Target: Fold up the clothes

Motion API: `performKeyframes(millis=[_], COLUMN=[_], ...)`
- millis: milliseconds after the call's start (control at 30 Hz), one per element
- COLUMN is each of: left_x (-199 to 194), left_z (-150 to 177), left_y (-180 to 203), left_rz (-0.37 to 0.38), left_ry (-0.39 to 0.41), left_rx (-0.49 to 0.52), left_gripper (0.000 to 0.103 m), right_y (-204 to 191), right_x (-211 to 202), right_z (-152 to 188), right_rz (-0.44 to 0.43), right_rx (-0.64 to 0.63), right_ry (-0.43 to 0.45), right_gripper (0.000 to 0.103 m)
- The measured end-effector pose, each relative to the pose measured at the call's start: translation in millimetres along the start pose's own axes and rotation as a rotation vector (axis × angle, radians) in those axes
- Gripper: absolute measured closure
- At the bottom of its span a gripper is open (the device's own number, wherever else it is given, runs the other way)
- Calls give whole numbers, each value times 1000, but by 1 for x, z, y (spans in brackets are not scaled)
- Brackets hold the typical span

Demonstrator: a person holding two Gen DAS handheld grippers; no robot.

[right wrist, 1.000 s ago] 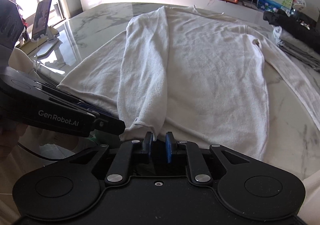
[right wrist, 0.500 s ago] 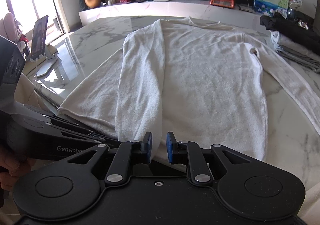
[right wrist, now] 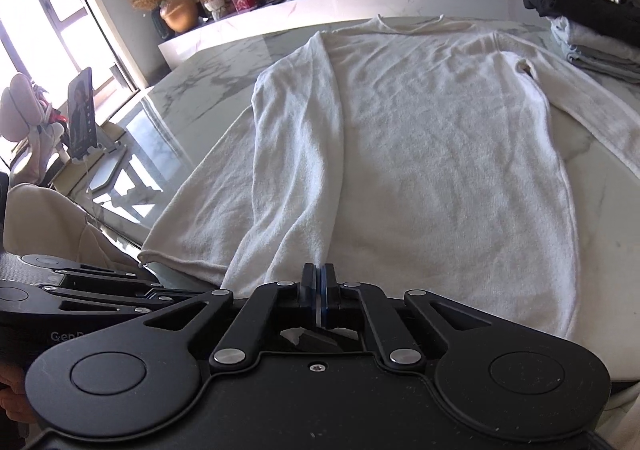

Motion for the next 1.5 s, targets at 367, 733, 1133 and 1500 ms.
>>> performKeyframes(millis=[367,733,1133,1500], left_x=[-63,-59,-60,10], left_z=[5,16,-2,-110], left_y=[-18,-52,-56,-115], left_rz=[-118,-166,-161,-172], left_ry=[36,10,28,32], left_rx=[-26,-76,-58,-111], left_gripper=[101,101,70,72], right_y=[-57,-83,-43,-24], right_x=[1,34,19,75], right_z=[-8,-5,-65,-117], right_rz=[-193,-174,40,29], right_rx=[-93,-224,-336,-281], right_ry=[-43,-101,-26,-25], right_gripper=[102,96,81,81])
Point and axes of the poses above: each gripper's, at about its wrist camera, not at the fingertips, and x roughly the way its jaws point, y to its right, z to its underside, the point moved 3 cm from there along x, roughly the way its jaws point, and after that the axes turned 10 degrees about -y, right-handed, at the moved point
